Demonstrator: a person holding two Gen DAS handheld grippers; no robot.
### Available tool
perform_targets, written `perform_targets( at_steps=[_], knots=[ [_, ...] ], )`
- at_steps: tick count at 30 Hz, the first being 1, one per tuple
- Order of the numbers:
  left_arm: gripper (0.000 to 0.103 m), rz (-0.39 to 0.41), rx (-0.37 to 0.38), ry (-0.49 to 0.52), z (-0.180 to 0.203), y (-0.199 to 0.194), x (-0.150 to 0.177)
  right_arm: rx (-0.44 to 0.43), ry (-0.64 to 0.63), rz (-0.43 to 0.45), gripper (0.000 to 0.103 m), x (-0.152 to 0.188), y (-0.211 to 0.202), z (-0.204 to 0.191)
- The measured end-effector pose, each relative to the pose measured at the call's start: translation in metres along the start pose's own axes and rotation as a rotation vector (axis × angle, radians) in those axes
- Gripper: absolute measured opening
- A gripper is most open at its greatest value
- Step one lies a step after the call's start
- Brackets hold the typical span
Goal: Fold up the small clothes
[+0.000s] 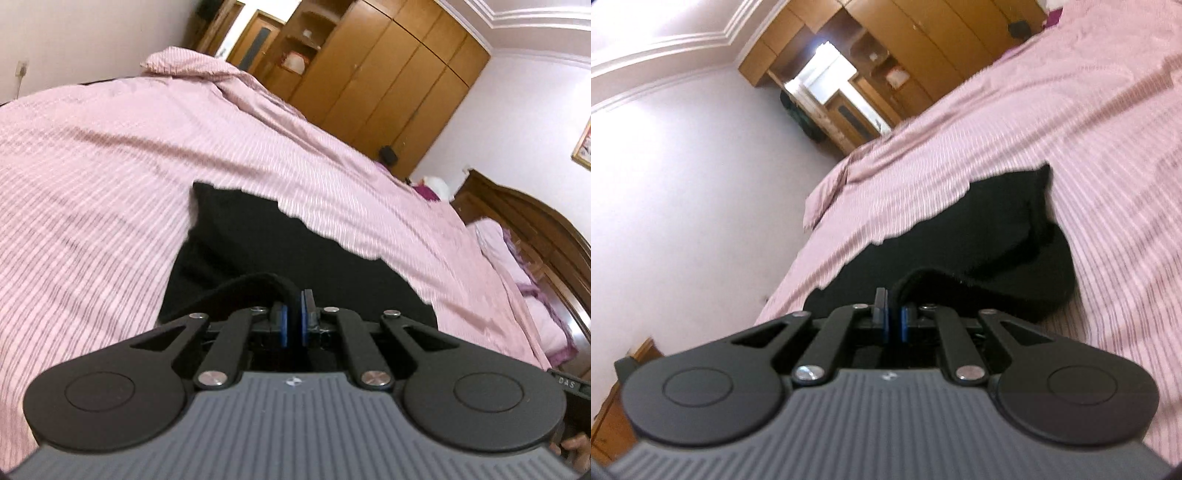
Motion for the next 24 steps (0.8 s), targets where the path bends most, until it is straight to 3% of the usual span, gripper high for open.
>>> perform_targets(
  at_steps=[13, 18, 24],
  knots=[
    [0.007, 0.084, -0.087, -0.046, 0.019, 0.093, -0.083, 0.044, -0.043, 0.19, 0.009, -0.075, 0.076, -0.015],
    [0.007, 0.049, -0.127, -0.032, 0.015, 0.143, -0.1, 0.103, -0.115, 0.221, 0.009, -0.093, 0.112, -0.015],
    [0.007, -0.024, -0.168, 0.001, 0.004, 0.206, -0.097, 0.186, -0.165, 0.199, 0.009, -0.102, 0.167, 0.004]
  ],
)
Point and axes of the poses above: each gripper's, at about its wrist camera, not at the fingertips, and y roughly the way its jaws point, z to its right, x to its underside, the point moved 3 cm from there along y, roughly the way its jaws point, and after that the axes turned 15 degrees about y, right-handed, at the moved point
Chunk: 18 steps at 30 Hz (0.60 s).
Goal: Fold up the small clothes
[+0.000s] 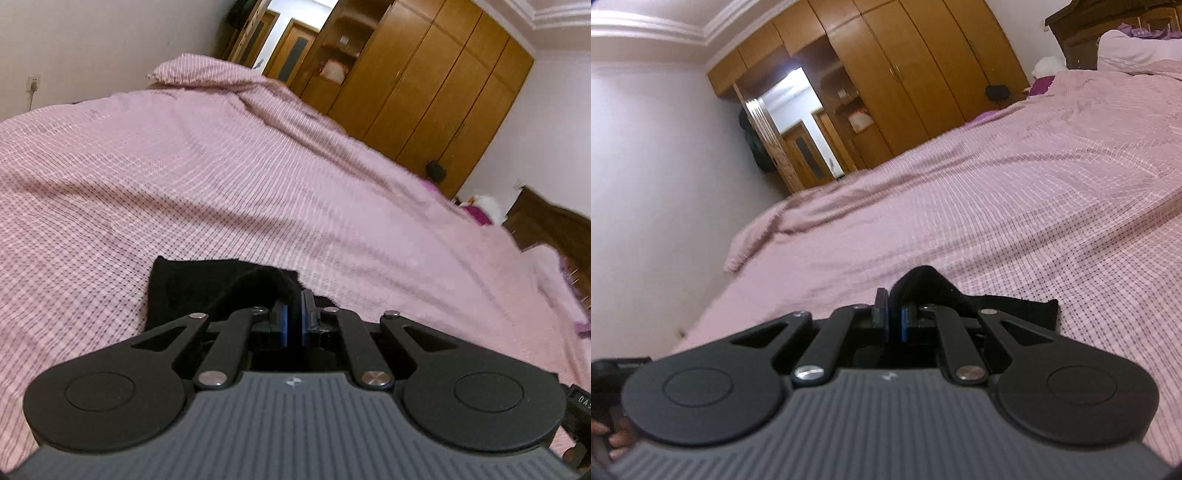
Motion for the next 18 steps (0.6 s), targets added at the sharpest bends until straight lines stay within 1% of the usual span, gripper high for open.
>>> perform_targets(
  at_steps=[2, 6, 10, 11, 14, 18],
  knots=[
    [0.007, -0.03, -0.024, 0.019, -0.001, 0.022, 0.006, 0.032, -0.012, -0.008, 0.009, 0.008, 0.014, 0.007],
    [0.007, -0.092, -0.066, 0.058, -0.007, 0.063, 0.02, 0.096, 0.002, -0.035, 0.009, 0.018, 0.04, 0.024],
    [0.008, -0.141, -0.077, 0.087, -0.014, 0.093, 0.035, 0.16, 0.019, -0.073, 0.009, 0.029, 0.063, 0.043],
    [0.008, -0.141, -0.078, 0.1, -0.014, 0.096, 0.037, 0.171, 0.026, -0.095, 0.011, 0.032, 0.068, 0.048],
    [0.008, -0.139, -0.074, 0.17, -0.009, 0.096, 0.036, 0.169, 0.029, -0.143, 0.008, 0.039, 0.075, 0.057],
    [0.009, -0.144, -0.05, 0.218, -0.005, 0.089, 0.03, 0.128, 0.081, -0.158, 0.011, 0.032, 0.067, 0.063]
  ],
)
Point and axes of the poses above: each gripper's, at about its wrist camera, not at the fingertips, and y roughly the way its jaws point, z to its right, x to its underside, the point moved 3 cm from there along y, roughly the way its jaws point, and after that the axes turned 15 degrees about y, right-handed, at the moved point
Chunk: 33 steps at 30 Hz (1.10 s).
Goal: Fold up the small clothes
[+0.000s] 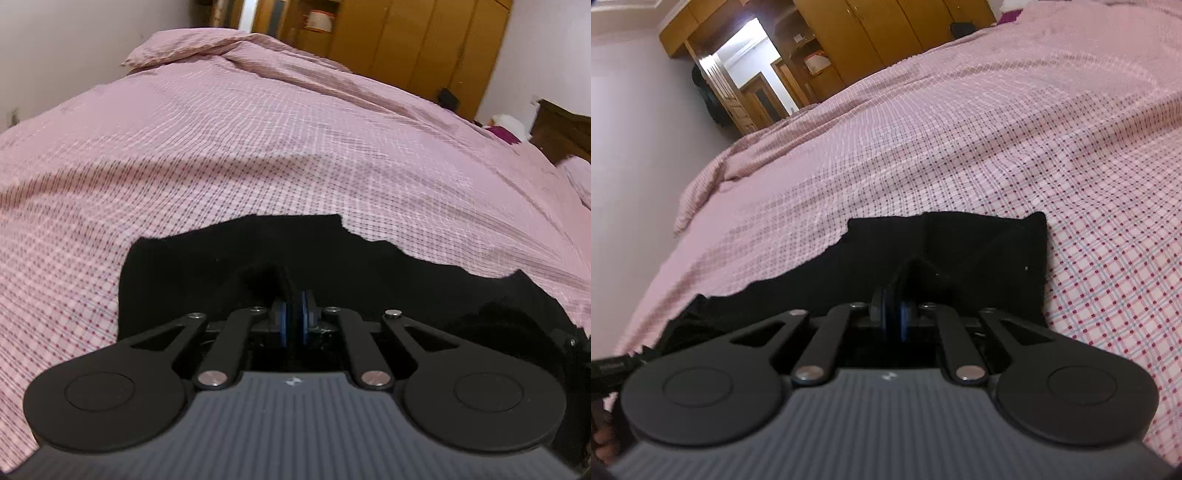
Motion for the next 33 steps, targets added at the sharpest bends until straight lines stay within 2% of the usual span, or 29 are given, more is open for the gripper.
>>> perform_targets(
  at_steps=[2, 5, 6, 8, 11, 17, 20, 25, 28, 33],
  knots=[
    [0.013, 0.008, 0.019, 0.007, 0.0, -0.01, -0.004, -0.013, 0.016, -0.004, 0.015, -0.003, -0.007, 0.001],
    [0.024, 0.026, 0.033, 0.023, 0.001, -0.027, -0.008, -0.014, 0.015, 0.013, 0.031, -0.006, -0.022, -0.002],
    [0.026, 0.032, 0.032, 0.029, 0.001, -0.032, -0.009, -0.017, 0.001, 0.019, 0.032, -0.007, -0.029, -0.002],
    [0.032, 0.047, 0.028, 0.051, 0.002, -0.045, -0.01, -0.02, -0.03, 0.028, 0.032, -0.008, -0.04, -0.006],
    [0.036, 0.065, 0.029, 0.078, 0.004, -0.063, -0.009, -0.013, -0.075, 0.032, 0.034, -0.009, -0.056, -0.009],
    [0.039, 0.082, 0.098, 0.143, 0.021, -0.086, 0.0, -0.034, -0.233, 0.018, 0.034, 0.002, -0.076, -0.022],
    [0.04, 0.06, 0.125, 0.179, 0.034, -0.078, 0.004, -0.037, -0.327, -0.019, 0.034, 0.012, -0.069, -0.032],
    [0.04, 0.004, 0.117, 0.193, 0.04, -0.037, 0.009, 0.005, -0.378, -0.109, 0.033, 0.015, -0.032, -0.037],
    [0.04, -0.021, 0.068, 0.178, 0.033, -0.012, 0.008, 0.059, -0.382, -0.078, 0.032, 0.007, -0.011, -0.034],
    [0.04, -0.018, -0.017, 0.134, 0.015, 0.02, -0.002, 0.113, -0.353, -0.023, 0.029, -0.01, 0.01, -0.026]
  ],
)
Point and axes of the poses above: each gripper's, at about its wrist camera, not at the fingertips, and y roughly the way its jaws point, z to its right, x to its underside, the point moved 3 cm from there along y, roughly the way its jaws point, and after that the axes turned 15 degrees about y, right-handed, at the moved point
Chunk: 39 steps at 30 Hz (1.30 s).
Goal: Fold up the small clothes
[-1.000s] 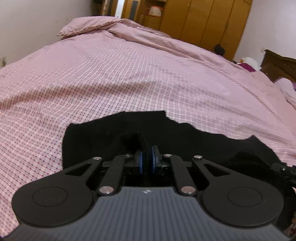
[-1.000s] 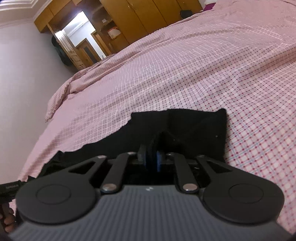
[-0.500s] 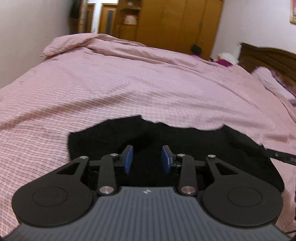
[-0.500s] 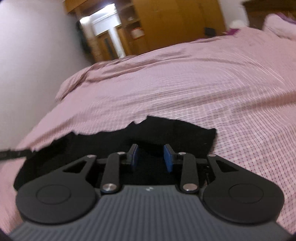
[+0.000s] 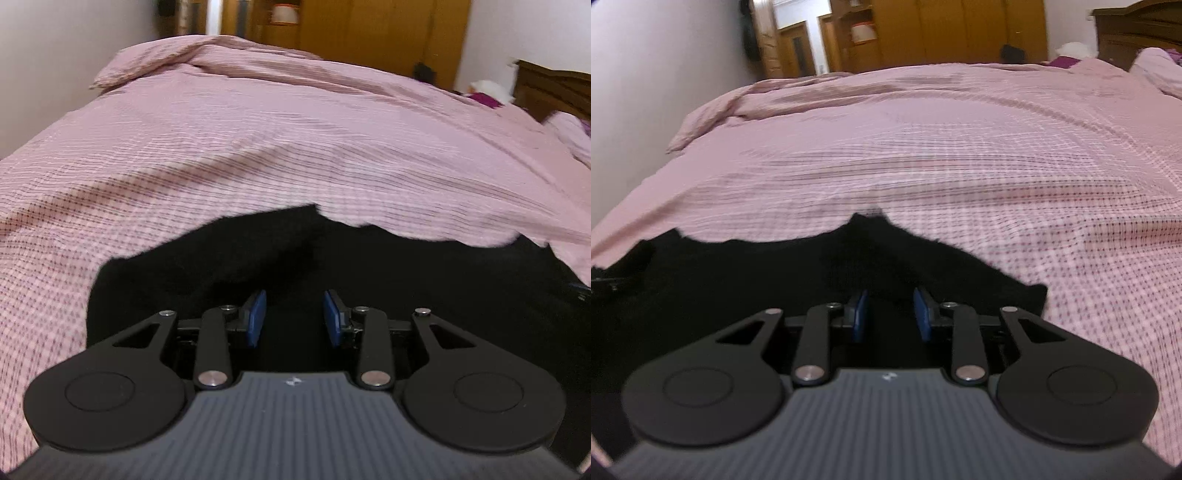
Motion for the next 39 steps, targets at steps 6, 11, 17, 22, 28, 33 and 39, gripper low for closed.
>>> perform_targets(
  at_steps=[6, 11, 17, 22, 28, 33, 39],
  knots=[
    [0.04, 0.021, -0.059, 0.026, -0.004, 0.023, -0.007, 0.068, 0.046, 0.036, 0.031, -0.004, 0.022, 0.012],
    [0.04, 0.023, -0.084, 0.061, 0.0, 0.024, -0.01, 0.039, 0.083, 0.046, 0.032, -0.005, 0.017, 0.019],
    [0.049, -0.018, -0.106, 0.074, -0.003, -0.006, -0.012, -0.037, 0.209, 0.056, 0.061, -0.006, -0.023, 0.029],
    [0.056, -0.047, -0.145, 0.095, -0.007, -0.038, -0.007, -0.053, 0.251, 0.088, 0.063, 0.002, -0.067, 0.038],
    [0.067, -0.062, -0.113, 0.038, -0.006, -0.078, 0.008, -0.054, 0.292, 0.099, 0.063, 0.018, -0.104, 0.048],
    [0.073, -0.055, -0.109, 0.015, 0.004, -0.104, 0.024, -0.046, 0.316, 0.079, 0.063, 0.037, -0.111, 0.055],
    [0.076, -0.078, -0.121, 0.024, 0.018, -0.108, 0.043, -0.054, 0.39, 0.041, 0.064, 0.058, -0.093, 0.066]
  ],
)
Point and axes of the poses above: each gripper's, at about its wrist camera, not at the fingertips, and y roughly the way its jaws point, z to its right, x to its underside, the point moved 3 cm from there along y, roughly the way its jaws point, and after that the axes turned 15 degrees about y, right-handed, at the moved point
